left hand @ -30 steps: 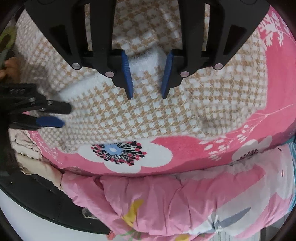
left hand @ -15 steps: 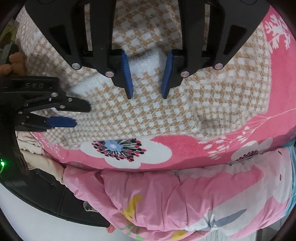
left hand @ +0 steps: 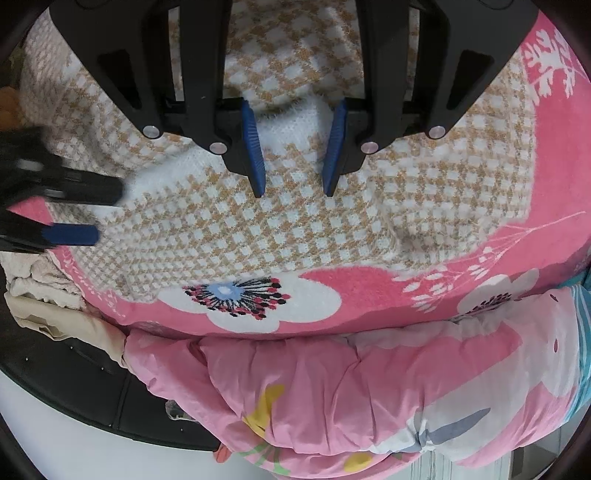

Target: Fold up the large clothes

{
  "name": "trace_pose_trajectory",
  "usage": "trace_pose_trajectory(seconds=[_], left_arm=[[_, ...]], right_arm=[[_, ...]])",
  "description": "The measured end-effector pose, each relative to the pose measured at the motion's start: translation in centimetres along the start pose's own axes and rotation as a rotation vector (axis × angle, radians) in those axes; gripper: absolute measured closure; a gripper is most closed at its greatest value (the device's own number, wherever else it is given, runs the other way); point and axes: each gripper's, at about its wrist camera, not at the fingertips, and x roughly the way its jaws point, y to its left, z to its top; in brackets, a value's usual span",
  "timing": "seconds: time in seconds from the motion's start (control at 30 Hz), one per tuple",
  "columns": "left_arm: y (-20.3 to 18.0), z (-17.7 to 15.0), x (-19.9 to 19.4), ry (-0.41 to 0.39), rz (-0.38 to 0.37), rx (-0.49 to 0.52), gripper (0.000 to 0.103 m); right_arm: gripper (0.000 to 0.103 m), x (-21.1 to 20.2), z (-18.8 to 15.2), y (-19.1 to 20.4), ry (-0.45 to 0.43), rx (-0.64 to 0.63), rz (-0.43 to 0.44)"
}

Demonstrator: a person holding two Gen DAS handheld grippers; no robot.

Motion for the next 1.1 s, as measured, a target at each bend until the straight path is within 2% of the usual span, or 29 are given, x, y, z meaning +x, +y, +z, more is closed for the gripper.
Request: trace_pose_trajectory(seconds=[0.2,0.27,0.4,0.53,0.57,0.67,0.73,0.8,0.87,0.93,1.1], left_arm=[[0.1,0.0,0.0,0.0,0.003,0.004,0.072],[0.1,0.0,0.0,0.0,0.003,0.005,0.072],[0.0,0.0,0.0,0.0,0.006,0.008,0.072],[0.1,0.2,-0.2,-0.004,0.022,0.017,0.071],[0.1,0.4,-0.5,-0.003,0.033,0.022,0.069],[-0.6,1.1,-2.8,-0.019,0.046,0.025,0.04],[-1.6,1.4,-5.5,-0.051,0.038,0.044,0.036],[-2.8,1.3,-8.1,-0.067,0.045,0.078,0.023],[-3.8,0.4,-11.2,-0.076,0.037,0.102,0.018],[-4.6,-1.1,-13.0,-0.052,0.033,0.102,0.014],[-5.2,-7.2,-14.1,0.073,0.075,0.068,0.013]], right_arm=[[0.022,-5.1,-3.5,1.4,-0.053,-0.058,-0.022],[0.016,-5.6,-4.6,1.6,-0.043,-0.06,-0.015],[0.015,-6.2,-7.5,1.9,-0.008,-0.041,0.003],[0.015,-7.3,-9.9,2.0,0.003,-0.033,-0.039],[0.015,-7.7,-10.3,1.9,0.001,-0.022,-0.032],[0.015,-9.1,-11.3,1.4,-0.015,0.012,-0.013],[0.015,-9.8,-11.7,1.2,-0.029,0.029,-0.012],[0.01,-10.5,-12.1,1.0,-0.036,0.044,-0.016],[0.009,-11.0,-12.9,1.1,-0.041,0.049,-0.045],[0.009,-11.2,-13.8,1.6,-0.044,0.047,-0.052],[0.009,-10.4,-16.1,2.3,-0.037,0.079,-0.043]])
